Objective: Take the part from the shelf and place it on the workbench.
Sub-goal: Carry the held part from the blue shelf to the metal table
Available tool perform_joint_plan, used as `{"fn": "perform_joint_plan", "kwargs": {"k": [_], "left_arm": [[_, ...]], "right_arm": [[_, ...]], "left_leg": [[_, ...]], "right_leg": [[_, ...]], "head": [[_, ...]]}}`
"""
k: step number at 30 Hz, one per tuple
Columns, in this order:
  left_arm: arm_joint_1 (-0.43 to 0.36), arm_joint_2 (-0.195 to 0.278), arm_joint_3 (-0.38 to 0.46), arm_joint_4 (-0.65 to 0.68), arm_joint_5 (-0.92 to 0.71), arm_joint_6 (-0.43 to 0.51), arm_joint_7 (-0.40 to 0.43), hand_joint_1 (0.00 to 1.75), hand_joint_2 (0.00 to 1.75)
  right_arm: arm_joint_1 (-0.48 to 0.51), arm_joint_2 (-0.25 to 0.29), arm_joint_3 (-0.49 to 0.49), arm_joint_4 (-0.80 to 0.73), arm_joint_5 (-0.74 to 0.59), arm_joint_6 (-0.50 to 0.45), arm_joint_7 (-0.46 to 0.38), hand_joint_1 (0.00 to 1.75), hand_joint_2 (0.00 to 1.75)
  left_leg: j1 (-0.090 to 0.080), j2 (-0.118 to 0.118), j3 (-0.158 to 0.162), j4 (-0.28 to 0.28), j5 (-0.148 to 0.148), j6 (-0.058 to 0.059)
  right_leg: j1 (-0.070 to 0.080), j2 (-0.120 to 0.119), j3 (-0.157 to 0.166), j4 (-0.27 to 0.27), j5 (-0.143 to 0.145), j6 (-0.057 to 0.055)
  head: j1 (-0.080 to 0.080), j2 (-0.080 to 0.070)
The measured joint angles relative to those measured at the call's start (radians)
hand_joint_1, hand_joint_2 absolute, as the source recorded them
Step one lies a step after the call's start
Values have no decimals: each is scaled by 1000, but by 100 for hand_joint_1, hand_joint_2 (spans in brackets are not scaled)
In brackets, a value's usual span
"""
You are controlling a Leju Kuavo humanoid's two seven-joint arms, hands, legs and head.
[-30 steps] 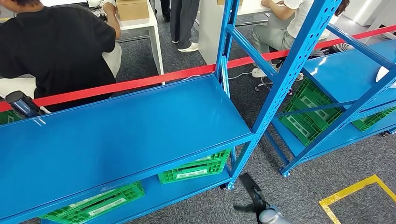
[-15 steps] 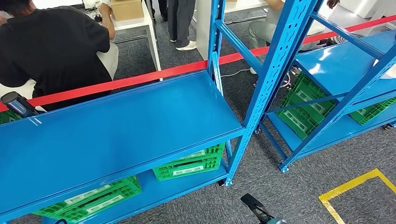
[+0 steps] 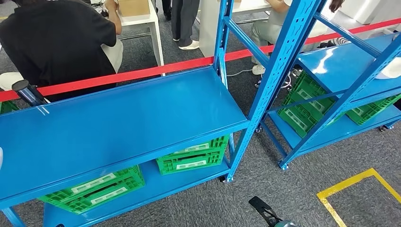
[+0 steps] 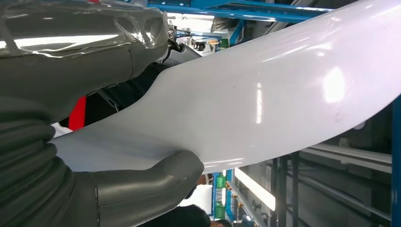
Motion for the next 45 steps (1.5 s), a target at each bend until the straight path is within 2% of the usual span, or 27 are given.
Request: {"fn": "perform_joint_plan", "kwargs": {"k": [2, 4, 6, 8, 10, 11, 12, 14, 15, 16, 18, 19, 21, 23, 25, 26, 27, 29, 31, 32, 33, 35, 37, 38, 40, 42, 45], "left_arm": [[0, 0, -2, 3, 0, 0, 0, 175, 175], [0, -1, -2, 4, 0, 0, 0, 175, 175], [0, -1, -2, 4, 0, 0, 1, 175, 175], [-1, -1, -2, 4, 0, 0, 1, 175, 175], [0, -1, -3, 4, 0, 0, 1, 175, 175], [0, -1, -4, 4, 0, 0, 1, 175, 175], [0, 0, -4, 5, 0, 0, 1, 175, 175], [0, 0, -5, 6, 0, 0, 1, 175, 175], [0, 0, -5, 7, 1, 0, 1, 175, 175], [0, 0, -6, 9, 1, 0, 1, 175, 175], [-3, 0, -6, 14, 4, 0, 1, 175, 175], [-8, 0, -8, 17, 8, 1, 2, 175, 175], [-22, 0, -13, 25, 16, 7, 2, 175, 175], [-34, -1, -21, 38, 26, 15, -2, 175, 175], [-39, 0, -28, 55, 37, 22, -13, 175, 175], [-42, 0, -31, 65, 42, 25, -19, 175, 175], [-47, 0, -35, 75, 47, 29, -25, 175, 175], [-51, 1, -45, 93, 54, 46, -35, 175, 175], [-46, 4, -56, 104, 54, 75, -45, 175, 175], [-42, 6, -60, 108, 52, 93, -50, 175, 175], [-39, 9, -63, 110, 48, 111, -55, 175, 175], [-36, 19, -69, 112, 40, 143, -61, 175, 175], [-36, 27, -73, 112, 38, 164, -63, 175, 175], [-37, 30, -76, 113, 39, 171, -62, 175, 175], [-36, 40, -81, 115, 42, 180, -60, 175, 175], [-31, 53, -85, 116, 49, 184, -60, 175, 175], [-9, 68, -89, 116, 64, 185, -60, 175, 175]], "right_arm": [[0, -1, 3, 0, 0, 0, 0, 0, 175], [-1, -3, 5, 0, 0, 0, 0, 0, 175], [-4, -7, 6, 0, 0, -1, 0, 0, 175], [-6, -10, 7, 0, 0, -1, 0, 0, 175], [-6, -12, 8, 0, -1, -1, 0, 0, 175], [-7, -12, 8, 0, -1, -2, 0, 0, 175], [-7, -12, 8, 0, -1, -2, 0, 0, 175], [-7, -10, 9, 0, -2, -2, 0, 0, 175], [-7, -10, 9, 0, -2, -2, 0, 0, 175], [-6, -9, 9, 0, -4, -2, 0, 0, 175], [-4, -10, 10, 0, -16, -8, 0, 0, 175], [-1, -10, 10, 0, -26, -13, 0, 0, 175], [8, -13, 10, -2, -50, -26, -2, 0, 175], [15, -17, 10, -2, -70, -36, -4, 0, 175], [21, -21, 10, 0, -84, -38, -6, 0, 175], [23, -21, 11, 4, -89, -35, -10, 0, 175], [24, -20, 12, 9, -95, -28, -14, 0, 175], [21, -16, 13, 26, -117, -12, -30, 0, 175], [17, -3, 13, 49, -144, -3, -53, 0, 175], [16, 7, 13, 62, -155, 1, -65, 0, 175], [14, 18, 13, 75, -166, 6, -76, 0, 175], [7, 40, 13, 99, -181, 16, -90, 0, 175], [-5, 60, 13, 121, -187, 19, -100, 0, 175], [-11, 67, 13, 130, -190, 21, -107, 0, 175], [-22, 83, 13, 147, -198, 27, -126, 0, 175], [-27, 95, 13, 160, -205, 32, -140, 0, 175], [-22, 105, 14, 174, -211, 38, -139, 0, 175]], "left_leg": [[-3, 0, -24, 3, 17, -1], [-5, -1, -45, 6, 33, -5], [-9, -2, -60, 10, 48, -13], [-10, -2, -67, 9, 64, -24], [-8, -3, -73, 9, 70, -37], [-6, -4, -79, 21, 52, -43], [-4, -5, -90, 52, 14, -50], [1, -5, -124, 176, -95, -61], [4, -5, -139, 247, -134, -66], [6, -5, -144, 299, -148, -69], [9, -5, -98, 286, -110, -68], [9, -6, -48, 224, -82, -65], [6, -8, 63, 66, -64, -53], [-1, -10, 110, -16, -76, -42], [-3, -5, 102, -29, -65, -26], [-2, -2, 94, -33, -54, -16], [-1, 1, 84, -37, -40, -6], [-2, 4, 57, -36, -17, 6], [-5, 6, 25, -29, 3, 9], [-7, 6, 9, -25, 12, 8], [-8, 6, -6, -20, 20, 6], [-10, 6, -31, -11, 36, 1], [-12, 7, -46, -9, 54, -9], [-12, 9, -50, -9, 63, -14], [-10, 9, -57, -10, 76, -25], [-7, 3, -73, 26, 30, -39], [2, -4, -122, 213, -121, -58]], "right_leg": [[0, 0, 8, 39, -4, 14], [0, 0, 91, -67, 39, 30], [5, 0, 187, -221, 60, 22], [11, 1, 214, -284, 61, 4], [9, 1, 199, -286, 77, -10], [6, 0, 193, -288, 87, -19], [3, -2, 184, -290, 98, -27], [2, -4, 163, -289, 119, -36], [3, -5, 150, -287, 130, -36], [3, -5, 136, -285, 141, -35], [3, -4, 109, -283, 161, -29], [3, -4, 99, -283, 169, -25], [6, -4, 87, -282, 184, -14], [6, -5, 78, -283, 201, 1], [3, -4, 70, -285, 214, 14], [3, -3, 61, -276, 204, 15], [3, -2, 46, -247, 177, 12], [2, -2, 0, -123, 89, -1], [1, -2, -29, 6, 36, 3], [0, -2, -22, 30, 37, 12], [0, -2, 5, 13, 53, 22], [3, -2, 109, -119, 84, 28], [12, -1, 207, -264, 82, 14], [17, -1, 227, -300, 77, 6], [17, -1, 220, -312, 88, -5], [7, -4, 202, -315, 109, -20], [4, -7, 160, -307, 142, -32]], "head": [[0, 0], [0, 0], [0, 0], [0, 0], [0, 0], [-1, 0], [-1, 0], [-2, 0], [-2, 0], [-2, 0], [-2, 0], [-2, 0], [-1, 0], [-1, 0], [-1, 0], [0, 0], [1, 0], [3, 0], [2, 0], [2, 0], [2, 0], [2, 0], [2, 0], [2, 0], [2, 0], [1, 0], [-1, 0]]}}
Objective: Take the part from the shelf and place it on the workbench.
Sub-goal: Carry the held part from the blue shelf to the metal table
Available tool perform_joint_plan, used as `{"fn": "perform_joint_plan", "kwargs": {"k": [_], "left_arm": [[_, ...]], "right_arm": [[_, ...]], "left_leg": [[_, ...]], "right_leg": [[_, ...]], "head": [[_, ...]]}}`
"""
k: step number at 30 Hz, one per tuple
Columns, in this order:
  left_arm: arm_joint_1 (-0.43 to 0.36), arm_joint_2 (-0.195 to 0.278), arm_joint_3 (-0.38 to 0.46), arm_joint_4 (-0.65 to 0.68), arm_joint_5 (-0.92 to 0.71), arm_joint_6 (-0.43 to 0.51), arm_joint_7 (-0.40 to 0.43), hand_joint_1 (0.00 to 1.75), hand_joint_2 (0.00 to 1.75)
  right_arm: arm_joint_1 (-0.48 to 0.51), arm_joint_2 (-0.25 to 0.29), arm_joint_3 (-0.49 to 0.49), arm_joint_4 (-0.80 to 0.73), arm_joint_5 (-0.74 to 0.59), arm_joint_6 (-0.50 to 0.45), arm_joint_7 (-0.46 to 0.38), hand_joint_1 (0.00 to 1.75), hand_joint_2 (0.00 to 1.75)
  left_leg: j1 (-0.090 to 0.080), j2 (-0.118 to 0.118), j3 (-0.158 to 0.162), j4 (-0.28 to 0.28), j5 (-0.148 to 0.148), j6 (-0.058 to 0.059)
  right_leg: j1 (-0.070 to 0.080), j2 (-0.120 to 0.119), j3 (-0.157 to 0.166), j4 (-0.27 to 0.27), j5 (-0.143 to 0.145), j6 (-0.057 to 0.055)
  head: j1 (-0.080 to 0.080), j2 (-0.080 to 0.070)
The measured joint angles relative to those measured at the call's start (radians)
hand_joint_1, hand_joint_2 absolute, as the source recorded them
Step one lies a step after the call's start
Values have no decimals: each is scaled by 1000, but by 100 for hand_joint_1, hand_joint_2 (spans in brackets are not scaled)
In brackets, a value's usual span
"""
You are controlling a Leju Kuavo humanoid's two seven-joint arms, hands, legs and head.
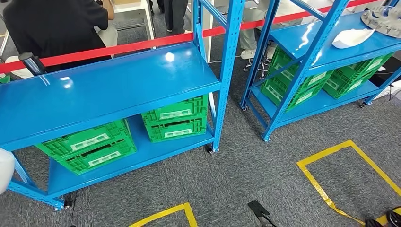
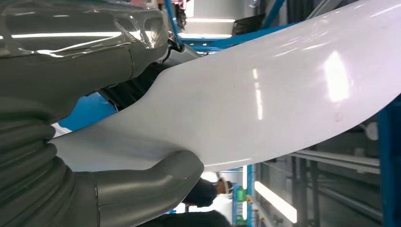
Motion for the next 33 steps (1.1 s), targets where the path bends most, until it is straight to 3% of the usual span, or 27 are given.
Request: {"fn": "perform_joint_plan", "kwargs": {"k": [1, 2, 3, 5, 7, 8, 9, 11, 12, 14, 15, 16, 17, 18, 19, 20, 22, 23, 25, 26, 27, 30, 31, 32, 33], "left_arm": [[11, 3, -2, 0, 1, 1, 0, 175, 175], [21, 6, -3, 0, 1, 2, 0, 175, 175], [30, 8, -4, -1, 1, 3, 0, 175, 175], [42, 11, -6, -3, 1, 5, -1, 175, 175], [46, 12, -7, -8, 1, 6, -2, 175, 175], [48, 12, -8, -11, 0, 8, -1, 175, 175], [49, 11, -8, -12, -2, 10, 0, 175, 175], [51, 9, -8, -13, -11, 14, 9, 175, 175], [52, 5, -8, -13, -17, 17, 16, 175, 175], [52, -3, -7, -11, -35, 18, 32, 175, 175], [53, -8, -8, -8, -43, 15, 38, 175, 175], [54, -12, -8, -4, -48, 11, 44, 175, 175], [54, -16, -8, 2, -51, 6, 49, 175, 175], [55, -19, -8, 7, -52, 2, 52, 175, 175], [55, -22, -8, 12, -52, -2, 55, 175, 175], [54, -24, -8, 17, -54, -5, 56, 175, 175], [52, -27, -8, 23, -59, -9, 55, 175, 175], [49, -27, -7, 26, -61, -10, 54, 175, 175], [44, -27, -6, 32, -61, -11, 53, 175, 175], [43, -26, -5, 36, -60, -10, 53, 175, 175], [42, -25, -4, 41, -58, -8, 53, 175, 175], [42, -15, -1, 56, -45, 0, 50, 175, 175], [42, -11, -1, 61, -40, 2, 48, 175, 175], [42, -8, -2, 67, -36, 4, 47, 175, 175], [42, -5, -2, 72, -34, 5, 46, 175, 175]], "right_arm": [[5, 1, 0, 4, -3, 1, 4, 0, 175], [10, 2, 0, 7, -6, 2, 8, 0, 175], [16, 2, 0, 10, -9, 2, 10, 0, 175], [26, 2, 0, 15, -13, -3, 13, 0, 175], [30, 0, 1, 17, -19, -15, 6, 0, 175], [32, -2, 1, 17, -25, -23, -4, 0, 175], [33, -4, 2, 17, -30, -30, -17, 0, 175], [35, -10, 4, 17, -40, -43, -44, 0, 175], [35, -11, 4, 16, -45, -48, -55, 0, 175], [34, -13, 5, 16, -61, -62, -70, 0, 175], [33, -13, 5, 16, -71, -70, -74, 0, 175], [33, -12, 5, 16, -80, -79, -76, 0, 175], [33, -11, 5, 16, -86, -86, -76, 0, 175], [33, -9, 5, 16, -90, -92, -76, 0, 175], [32, -7, 5, 16, -93, -96, -76, 0, 175], [31, -5, 5, 16, -96, -99, -75, 0, 175], [26, -2, 5, 16, -98, -102, -74, 0, 175], [23, 1, 5, 15, -99, -103, -73, 0, 175], [18, 8, 6, 15, -99, -103, -71, 0, 175], [17, 12, 6, 15, -99, -102, -71, 0, 175], [15, 15, 6, 15, -99, -101, -72, 0, 175], [12, 23, 9, 16, -98, -92, -72, 0, 175], [12, 25, 11, 17, -97, -89, -73, 0, 175], [11, 26, 14, 17, -97, -85, -73, 0, 175], [10, 27, 16, 18, -97, -84, -73, 0, 175]], "left_leg": [[4, 0, -9, 62, -22, -4], [8, 0, -4, 95, -18, -8], [12, 0, 19, 90, 7, -10], [18, -1, 113, -17, 51, -13], [17, -3, 215, -164, 38, -8], [14, -3, 243, -209, 25, -2], [10, -3, 250, -226, 21, 6], [9, 0, 228, -225, 38, 29], [8, 2, 213, -225, 51, 41], [6, 5, 177, -226, 80, 56], [4, 5, 160, -225, 95, 58], [2, 5, 142, -223, 110, 59], [-1, 5, 123, -221, 125, 59], [-3, 4, 105, -218, 139, 58], [-4, 4, 87, -215, 151, 56], [-5, 4, 71, -210, 162, 54], [-8, 5, 51, -202, 181, 45], [-9, 7, 46, -201, 191, 40], [-8, 10, 39, -203, 212, 29], [-6, 9, 32, -199, 206, 23], [-4, 7, 22, -181, 179, 18], [5, 3, -12, -22, 13, 0], [7, 3, -18, 42, -16, -4], [8, 3, -14, 87, -17, -7], [10, 3, 1, 105, 6, -8]], "right_leg": [[0, 0, -18, 6, 10, 1], [-1, -1, -36, 12, 19, 4], [-2, -1, -54, 19, 28, 7], [-4, -1, -84, 31, 45, 17], [-2, 1, -98, 34, 63, 31], [-2, 1, -101, 34, 72, 39], [-2, 2, -103, 32, 82, 46], [-5, 2, -114, 38, 82, 56], [-6, 2, -126, 60, 58, 52], [-7, 3, -162, 166, -39, 35], [-7, 3, -178, 240, -84, 31], [-6, 4, -187, 308, -111, 34], [-5, 4, -184, 353, -113, 43], [-5, 4, -165, 362, -96, 55], [-4, 4, -129, 333, -72, 64], [-3, 4, -73, 267, -57, 65], [4, 5, 48, 94, -72, 49], [9, 5, 83, 33, -87, 40], [11, 6, 87, 0, -90, 29], [8, 5, 75, 2, -79, 23], [4, 2, 62, 3, -66, 14], [2, -3, 14, 4, -23, -2], [3, -4, -4, 6, -8, -1], [4, -4, -23, 10, 6, 0], [4, -4, -43, 16, 19, 2]], "head": [[0, 0], [0, 0], [0, 0], [0, 0], [0, 0], [0, 0], [1, 0], [1, 0], [1, 0], [2, 0], [3, 0], [2, 0], [2, 0], [2, 0], [2, 0], [2, 0], [2, 0], [2, 0], [2, 0], [1, 0], [1, 0], [0, 0], [0, 0], [0, 0], [0, 0]]}}
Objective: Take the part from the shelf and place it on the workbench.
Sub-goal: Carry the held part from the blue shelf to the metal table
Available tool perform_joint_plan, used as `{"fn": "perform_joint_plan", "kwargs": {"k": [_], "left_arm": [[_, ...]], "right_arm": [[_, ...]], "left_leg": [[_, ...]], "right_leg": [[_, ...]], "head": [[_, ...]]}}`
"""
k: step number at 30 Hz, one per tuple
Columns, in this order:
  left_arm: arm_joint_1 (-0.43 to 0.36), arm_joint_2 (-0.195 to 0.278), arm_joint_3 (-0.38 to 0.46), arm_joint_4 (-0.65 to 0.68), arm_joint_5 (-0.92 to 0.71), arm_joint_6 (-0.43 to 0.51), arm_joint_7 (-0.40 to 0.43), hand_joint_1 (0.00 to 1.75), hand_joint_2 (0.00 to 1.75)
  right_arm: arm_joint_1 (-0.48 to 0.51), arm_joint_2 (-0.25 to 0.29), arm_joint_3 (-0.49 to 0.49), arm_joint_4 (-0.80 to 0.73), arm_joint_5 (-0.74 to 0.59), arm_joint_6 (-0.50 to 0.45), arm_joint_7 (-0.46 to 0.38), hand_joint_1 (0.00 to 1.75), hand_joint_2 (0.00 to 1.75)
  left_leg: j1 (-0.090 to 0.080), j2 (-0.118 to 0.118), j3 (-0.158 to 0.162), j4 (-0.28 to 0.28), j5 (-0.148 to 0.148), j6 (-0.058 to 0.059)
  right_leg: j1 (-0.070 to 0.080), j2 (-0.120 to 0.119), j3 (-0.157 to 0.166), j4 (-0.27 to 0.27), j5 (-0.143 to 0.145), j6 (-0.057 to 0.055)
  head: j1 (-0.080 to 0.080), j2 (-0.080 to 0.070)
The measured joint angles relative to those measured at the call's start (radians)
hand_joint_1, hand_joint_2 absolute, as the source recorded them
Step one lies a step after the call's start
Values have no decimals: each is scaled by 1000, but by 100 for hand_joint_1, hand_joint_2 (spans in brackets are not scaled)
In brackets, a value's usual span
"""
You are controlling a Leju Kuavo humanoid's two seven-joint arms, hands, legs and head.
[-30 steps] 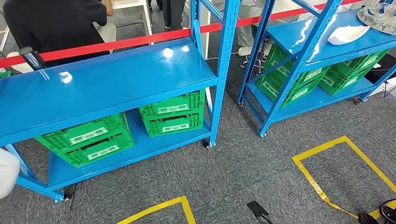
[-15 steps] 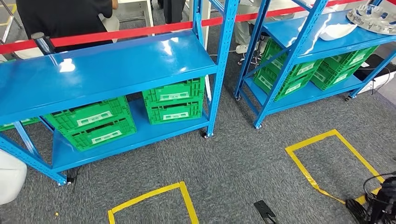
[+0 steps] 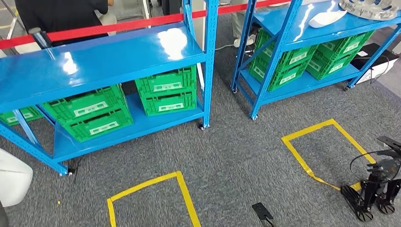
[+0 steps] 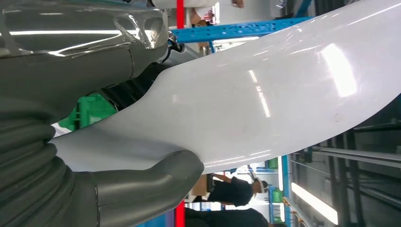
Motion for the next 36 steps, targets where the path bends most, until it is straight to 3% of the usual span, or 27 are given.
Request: {"fn": "perform_joint_plan", "kwargs": {"k": [1, 2, 4, 5, 6, 8, 9, 10, 12, 13, 14, 15, 16, 17, 18, 20, 21, 23, 24, 25, 27, 29, 30, 31, 34, 36], "left_arm": [[0, 2, 0, 3, 1, 0, -1, 175, 175], [-1, 3, 0, 5, 2, 0, -1, 175, 175], [-6, 5, -1, 6, 2, 0, -2, 175, 175], [-9, 6, -1, 7, 2, 0, -3, 175, 175], [-12, 6, -1, 7, 2, 0, -4, 175, 175], [-15, 8, -1, 10, 3, 0, -5, 175, 175], [-16, 9, -2, 12, 5, 0, -5, 175, 175], [-16, 9, -2, 14, 8, 1, -7, 175, 175], [-16, 10, -3, 17, 12, 2, -11, 175, 175], [-14, 10, -5, 18, 13, 3, -14, 175, 175], [-11, 10, -8, 19, 13, 3, -17, 175, 175], [-8, 9, -12, 19, 12, 3, -19, 175, 175], [-6, 8, -18, 19, 11, 2, -22, 175, 175], [-5, 6, -24, 19, 9, 1, -25, 175, 175], [-4, 4, -29, 19, 6, 1, -28, 175, 175], [-5, 0, -39, 19, -4, 2, -35, 175, 175], [-6, -1, -42, 19, -14, 7, -41, 175, 175], [-2, -2, -47, 18, -41, 34, -62, 175, 175], [3, -3, -49, 16, -51, 54, -76, 175, 175], [10, -5, -50, 13, -56, 74, -90, 175, 175], [39, -16, -48, -3, -47, 105, -127, 175, 175], [80, -35, -35, -27, -32, 118, -165, 175, 175], [99, -46, -25, -39, -26, 121, -177, 175, 175], [114, -55, -17, -51, -22, 123, -184, 175, 175], [136, -72, -1, -78, -19, 124, -188, 175, 175], [142, -80, 7, -94, -18, 124, -188, 175, 175]], "right_arm": [[0, 1, 1, 0, 0, 1, 0, 0, 175], [0, 1, 2, 0, 0, 1, 0, 0, 175], [0, 3, 3, 1, 0, 1, 0, 0, 175], [-1, 4, 4, 2, 0, 1, 0, 0, 175], [-1, 5, 4, 2, 0, 1, 0, 0, 175], [1, 5, 5, 6, 0, 2, 0, 0, 175], [3, 6, 6, 7, 0, 2, 0, 0, 175], [5, 5, 6, 9, 0, 2, -2, 0, 175], [5, 5, 7, 9, -1, -2, -12, 0, 175], [5, 4, 7, 10, -1, -7, -21, 0, 175], [5, 4, 7, 10, 0, -15, -30, 0, 175], [4, 4, 8, 10, 1, -24, -40, 0, 175], [3, 3, 9, 9, 3, -33, -49, 0, 175], [3, 2, 12, 9, 7, -41, -57, 0, 175], [3, -1, 15, 9, 10, -47, -64, 0, 175], [3, -6, 21, 8, 16, -55, -73, 0, 175], [3, -8, 24, 7, 18, -59, -76, 0, 175], [1, -9, 31, 5, 19, -70, -78, 0, 175], [1, -9, 34, 3, 20, -75, -77, 0, 175], [1, -10, 38, 2, 20, -79, -73, 0, 175], [4, -10, 49, -2, 20, -77, -63, 0, 175], [10, -8, 58, -6, 17, -72, -55, 0, 175], [11, -7, 61, -7, 15, -70, -52, 0, 175], [12, -5, 63, -9, 13, -70, -51, 0, 175], [11, 0, 68, -13, 11, -70, -51, 0, 175], [9, 2, 72, -17, 10, -70, -50, 0, 175]], "left_leg": [[1, 0, 30, -17, 31, 1], [1, 0, 80, -68, 51, 3], [-1, -2, 193, -220, 31, 13], [-4, -3, 228, -278, 11, 20], [-8, -3, 242, -310, -1, 27], [-10, -1, 227, -320, 15, 44], [-9, 1, 216, -323, 29, 54], [-7, 4, 202, -325, 45, 61], [-7, 5, 166, -325, 73, 68], [-8, 5, 149, -325, 87, 68], [-8, 3, 132, -324, 100, 66], [-8, -1, 114, -322, 114, 63], [-7, -5, 97, -319, 126, 59], [-7, -11, 79, -315, 138, 54], [-8, -16, 65, -311, 148, 49], [-10, -26, 46, -302, 165, 39], [-10, -32, 41, -300, 174, 32], [-6, -44, 31, -297, 179, 17], [-4, -45, 17, -280, 164, 9], [-1, -40, -2, -246, 134, 2], [3, -19, -55, -123, 55, -7], [6, -7, -84, -12, 13, -10], [5, -4, -73, -4, 18, -9], [4, -1, -41, -36, 35, -4], [-12, 44, 106, -239, 79, 32], [-25, 65, 142, -294, 79, 52]], "right_leg": [[0, 0, -21, 7, 11, 2], [0, 1, -41, 16, 21, 6], [3, 1, -68, 29, 40, 16], [4, 1, -75, 31, 50, 22], [5, 1, -79, 30, 61, 29], [2, 1, -87, 26, 74, 39], [1, 2, -95, 36, 58, 38], [0, 3, -108, 65, 23, 32], [-1, 5, -141, 184, -76, 19], [-2, 6, -155, 254, -107, 22], [-3, 6, -161, 313, -111, 32], [-4, 7, -156, 348, -92, 48], [-5, 9, -135, 349, -62, 62], [-7, 18, -91, 308, -41, 69], [-8, 35, -28, 234, -41, 66], [-7, 65, 92, 64, -90, 45], [-4, 68, 122, 16, -113, 36], [-4, 51, 123, -6, -118, 23], [-5, 40, 119, -8, -110, 15], [-8, 29, 115, -10, -102, 7], [-6, 9, 103, -12, -91, -2], [0, -10, 93, -10, -85, -4], [4, -20, 90, -9, -84, -4], [9, -30, 87, -8, -83, -3], [22, -59, 90, -7, -82, -1], [27, -82, 93, -7, -80, 3]], "head": [[0, 0], [0, 0], [0, 0], [0, 0], [0, 0], [1, 0], [1, 0], [2, 0], [2, 0], [2, 0], [2, 0], [2, 0], [2, 0], [2, 0], [2, 0], [2, 0], [1, 0], [1, 0], [1, 0], [0, 0], [-2, 0], [-2, 0], [-2, 0], [-2, 0], [-1, 0], [0, 0]]}}
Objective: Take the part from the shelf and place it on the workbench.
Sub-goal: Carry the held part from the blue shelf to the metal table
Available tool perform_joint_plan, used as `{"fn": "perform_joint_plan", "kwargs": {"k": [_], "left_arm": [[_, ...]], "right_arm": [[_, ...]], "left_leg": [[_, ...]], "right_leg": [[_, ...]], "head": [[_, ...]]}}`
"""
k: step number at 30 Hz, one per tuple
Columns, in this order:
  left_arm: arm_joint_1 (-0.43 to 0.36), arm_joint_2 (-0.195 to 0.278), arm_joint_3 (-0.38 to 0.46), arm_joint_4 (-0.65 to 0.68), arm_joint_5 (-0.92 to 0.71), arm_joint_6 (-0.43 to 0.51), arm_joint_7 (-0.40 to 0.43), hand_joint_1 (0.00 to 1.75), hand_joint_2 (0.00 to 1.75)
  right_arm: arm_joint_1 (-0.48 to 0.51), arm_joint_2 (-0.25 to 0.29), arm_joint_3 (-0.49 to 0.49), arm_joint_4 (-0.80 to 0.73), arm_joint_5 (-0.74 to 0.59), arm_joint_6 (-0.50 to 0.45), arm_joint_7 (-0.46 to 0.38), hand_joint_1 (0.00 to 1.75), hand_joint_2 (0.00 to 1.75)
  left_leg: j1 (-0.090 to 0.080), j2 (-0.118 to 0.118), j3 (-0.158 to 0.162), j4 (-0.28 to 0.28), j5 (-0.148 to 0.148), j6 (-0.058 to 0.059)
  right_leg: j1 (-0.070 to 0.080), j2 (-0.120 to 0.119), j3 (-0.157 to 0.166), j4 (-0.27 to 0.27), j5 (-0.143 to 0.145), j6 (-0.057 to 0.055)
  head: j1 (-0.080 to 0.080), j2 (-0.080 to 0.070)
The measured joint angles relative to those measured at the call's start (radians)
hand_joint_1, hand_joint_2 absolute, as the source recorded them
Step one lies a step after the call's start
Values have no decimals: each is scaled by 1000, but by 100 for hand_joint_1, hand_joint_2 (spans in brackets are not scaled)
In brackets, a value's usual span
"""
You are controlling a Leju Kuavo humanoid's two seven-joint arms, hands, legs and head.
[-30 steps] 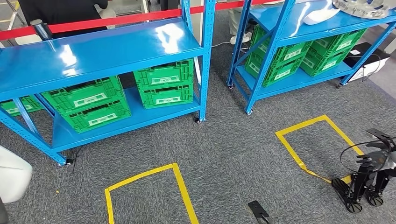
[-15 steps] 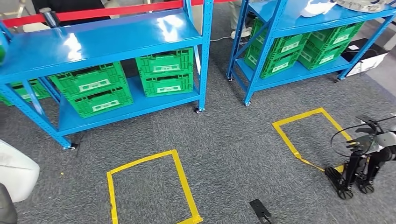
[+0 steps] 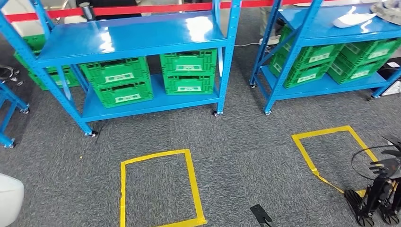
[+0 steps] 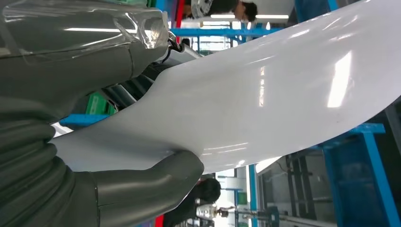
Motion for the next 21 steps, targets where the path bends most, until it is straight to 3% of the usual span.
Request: {"fn": "perform_joint_plan", "kwargs": {"k": [2, 4, 6, 8, 9, 10, 11, 12, 13, 15, 17, 19, 21], "left_arm": [[7, -6, 6, -10, 0, 0, 0, 175, 175], [10, -12, 10, -18, 0, 0, -1, 175, 175], [12, -19, 11, -21, 0, 0, -1, 175, 175], [15, -24, 11, -21, 1, 0, 0, 175, 175], [17, -26, 11, -21, 1, 0, 0, 175, 175], [18, -28, 12, -21, 2, 0, 0, 175, 175], [18, -30, 12, -21, 2, 0, 0, 175, 175], [17, -31, 12, -21, 3, 0, 2, 175, 175], [14, -32, 11, -21, 6, 0, 5, 175, 175], [8, -31, 8, -19, 10, 0, 15, 175, 175], [9, -29, 5, -18, 8, 0, 19, 175, 175], [14, -26, 2, -18, 3, 0, 21, 175, 175], [15, -20, -7, -18, 2, 0, 32, 175, 175]], "right_arm": [[-4, 1, 2, -2, -1, 0, 1, 0, 175], [-7, 1, 3, -4, -1, 0, 1, 0, 175], [-7, -2, 4, -4, -1, 0, 1, 0, 175], [-3, -3, 5, -4, -1, 0, 1, 0, 175], [-1, -3, 6, -4, -1, 0, 1, 0, 175], [0, -3, 7, -4, -2, 1, 1, 0, 175], [-2, -3, 7, -4, -2, 4, 1, 0, 175], [-5, -4, 8, -4, -3, 8, 1, 0, 175], [-8, -5, 8, -4, -4, 14, 1, 0, 175], [-16, -8, 10, -3, -5, 30, 1, 0, 175], [-27, -10, 16, -2, -2, 41, 2, 0, 175], [-36, -8, 23, -2, -5, 44, 7, 0, 175], [-38, -1, 26, -1, -18, 38, 9, 0, 175]], "left_leg": [[0, -14, 0, -14, 10, 11], [8, -33, 1, -34, 24, 17], [11, -54, -4, -42, 34, 19], [12, -79, -13, -41, 39, 18], [13, -93, -15, -40, 42, 15], [16, -106, -15, -40, 44, 12], [18, -118, -14, -40, 46, 8], [22, -128, -13, -40, 49, 4], [23, -139, -14, -38, 50, -2], [27, -160, -19, -39, 56, -18], [30, -175, -28, -40, 63, -35], [32, -142, -52, -7, 42, -44], [36, -92, -103, 104, -28, -53]], "right_leg": [[3, -16, 0, 0, 0, 6], [0, 18, -18, 33, -21, 10], [-9, 70, -76, 150, -75, 6], [-17, 86, -141, 283, -119, 9], [-22, 88, -150, 302, -118, 18], [-26, 90, -138, 277, -100, 31], [-30, 96, -106, 213, -70, 45], [-33, 117, -67, 134, -40, 54], [-33, 140, -34, 63, -15, 55], [-29, 170, -4, -9, 9, 39], [-28, 154, -3, -20, 21, 19], [-34, 131, -1, -27, 35, 6], [-36, 105, -3, -30, 41, 0]], "head": [[0, 0], [1, 0], [1, 0], [1, 0], [1, 0], [1, 0], [1, 0], [1, 0], [1, 0], [1, 0], [1, 0], [0, 0], [-2, 0]]}}
